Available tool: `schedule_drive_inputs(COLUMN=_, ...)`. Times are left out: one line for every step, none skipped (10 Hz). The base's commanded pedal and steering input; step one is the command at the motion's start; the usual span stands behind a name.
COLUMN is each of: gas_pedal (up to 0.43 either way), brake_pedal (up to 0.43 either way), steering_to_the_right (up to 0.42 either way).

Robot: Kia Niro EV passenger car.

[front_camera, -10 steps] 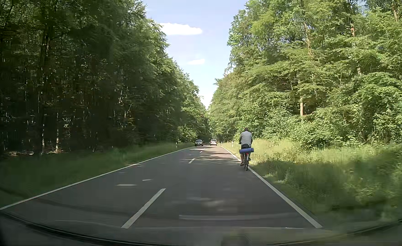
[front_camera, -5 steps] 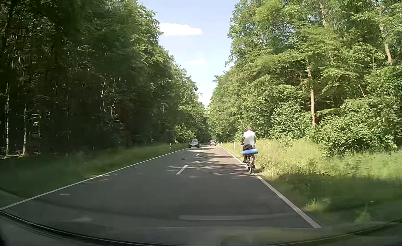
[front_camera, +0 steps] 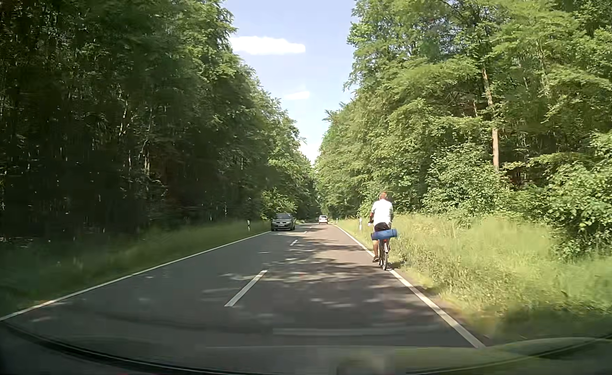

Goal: Follow the waypoints while adhering to traffic rules and regulations

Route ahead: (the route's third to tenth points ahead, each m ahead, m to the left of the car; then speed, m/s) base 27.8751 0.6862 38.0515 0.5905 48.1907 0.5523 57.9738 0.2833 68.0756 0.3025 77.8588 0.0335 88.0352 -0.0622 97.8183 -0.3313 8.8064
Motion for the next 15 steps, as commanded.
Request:
schedule_drive_inputs(gas_pedal=0.000, brake_pedal=0.152, steering_to_the_right=0.000)
schedule_drive_inputs(gas_pedal=0.000, brake_pedal=0.146, steering_to_the_right=0.000)
schedule_drive_inputs(gas_pedal=0.000, brake_pedal=0.146, steering_to_the_right=-0.001)
schedule_drive_inputs(gas_pedal=0.000, brake_pedal=0.140, steering_to_the_right=-0.002)
schedule_drive_inputs(gas_pedal=0.000, brake_pedal=0.140, steering_to_the_right=-0.002)
schedule_drive_inputs(gas_pedal=0.000, brake_pedal=0.140, steering_to_the_right=-0.002)
schedule_drive_inputs(gas_pedal=0.000, brake_pedal=0.128, steering_to_the_right=-0.001)
schedule_drive_inputs(gas_pedal=0.000, brake_pedal=0.116, steering_to_the_right=-0.001)
schedule_drive_inputs(gas_pedal=0.000, brake_pedal=0.098, steering_to_the_right=-0.001)
schedule_drive_inputs(gas_pedal=0.000, brake_pedal=0.085, steering_to_the_right=-0.002)
schedule_drive_inputs(gas_pedal=0.000, brake_pedal=0.085, steering_to_the_right=-0.001)
schedule_drive_inputs(gas_pedal=0.000, brake_pedal=0.085, steering_to_the_right=-0.002)
schedule_drive_inputs(gas_pedal=0.000, brake_pedal=0.079, steering_to_the_right=-0.001)
schedule_drive_inputs(gas_pedal=0.000, brake_pedal=0.055, steering_to_the_right=-0.002)
schedule_drive_inputs(gas_pedal=0.000, brake_pedal=0.037, steering_to_the_right=-0.001)
